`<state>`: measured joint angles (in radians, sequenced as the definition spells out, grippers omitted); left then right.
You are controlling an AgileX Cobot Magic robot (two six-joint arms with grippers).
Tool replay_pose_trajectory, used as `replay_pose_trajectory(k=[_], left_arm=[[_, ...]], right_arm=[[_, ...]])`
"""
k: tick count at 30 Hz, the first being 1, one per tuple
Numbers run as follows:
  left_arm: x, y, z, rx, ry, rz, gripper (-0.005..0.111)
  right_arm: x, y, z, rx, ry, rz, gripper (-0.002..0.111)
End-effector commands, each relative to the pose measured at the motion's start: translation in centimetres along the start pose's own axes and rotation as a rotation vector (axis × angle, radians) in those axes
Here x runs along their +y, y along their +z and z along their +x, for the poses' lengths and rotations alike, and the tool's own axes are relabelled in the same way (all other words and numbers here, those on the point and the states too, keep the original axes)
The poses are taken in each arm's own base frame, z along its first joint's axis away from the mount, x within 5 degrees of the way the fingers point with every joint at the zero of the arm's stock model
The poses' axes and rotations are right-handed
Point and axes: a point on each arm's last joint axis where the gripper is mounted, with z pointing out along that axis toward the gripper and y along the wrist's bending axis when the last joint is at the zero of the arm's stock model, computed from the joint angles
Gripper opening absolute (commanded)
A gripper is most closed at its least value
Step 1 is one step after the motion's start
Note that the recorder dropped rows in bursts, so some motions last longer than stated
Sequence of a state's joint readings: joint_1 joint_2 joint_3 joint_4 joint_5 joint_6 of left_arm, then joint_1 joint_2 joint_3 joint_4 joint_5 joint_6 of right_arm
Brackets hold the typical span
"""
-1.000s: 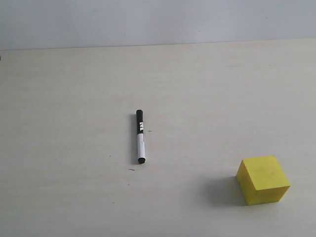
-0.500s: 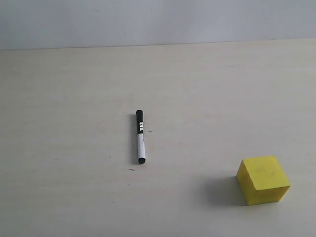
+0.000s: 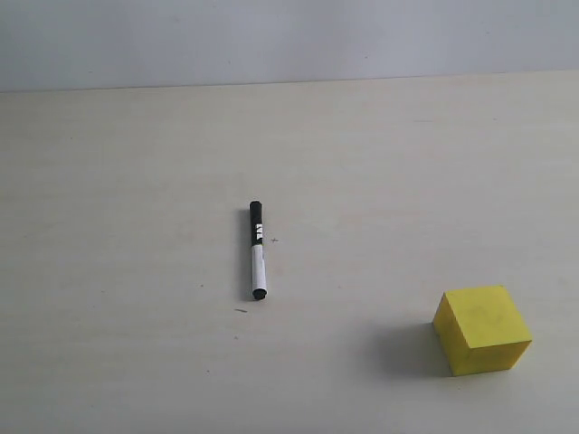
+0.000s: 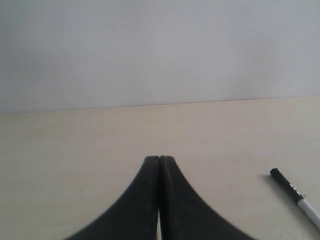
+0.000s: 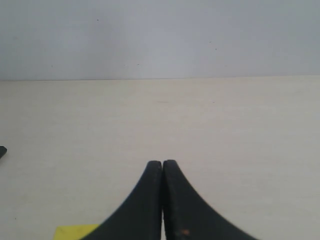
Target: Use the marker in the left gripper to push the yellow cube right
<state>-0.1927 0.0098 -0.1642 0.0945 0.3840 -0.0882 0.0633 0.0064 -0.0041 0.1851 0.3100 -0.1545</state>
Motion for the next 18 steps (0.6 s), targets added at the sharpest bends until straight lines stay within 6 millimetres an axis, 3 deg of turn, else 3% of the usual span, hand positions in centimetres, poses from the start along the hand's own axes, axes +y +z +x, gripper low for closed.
replay_pose_trajectory(k=[1, 7, 13, 18], left_arm=[[0.0, 0.5, 1.9, 0.053, 0.003, -0.002, 0.000], [0.0, 1.0, 3.7, 0.108, -0.007, -0.005, 0.000], [0.0, 1.4, 5.3, 0.155, -0.209, -0.021, 0.000], [0.0, 1.4, 5.1, 0.140, -0.222, -0.019, 0.000]], right_arm=[[0.0, 0.0, 0.1, -0.005, -0.009, 0.006, 0.000], [0.0, 0.0, 0.1, -0.005, -0.009, 0.006, 0.000], [0.0, 0.0, 0.1, -0.005, -0.009, 0.006, 0.000], [0.0, 0.0, 0.1, -0.005, -0.009, 0.006, 0.000]])
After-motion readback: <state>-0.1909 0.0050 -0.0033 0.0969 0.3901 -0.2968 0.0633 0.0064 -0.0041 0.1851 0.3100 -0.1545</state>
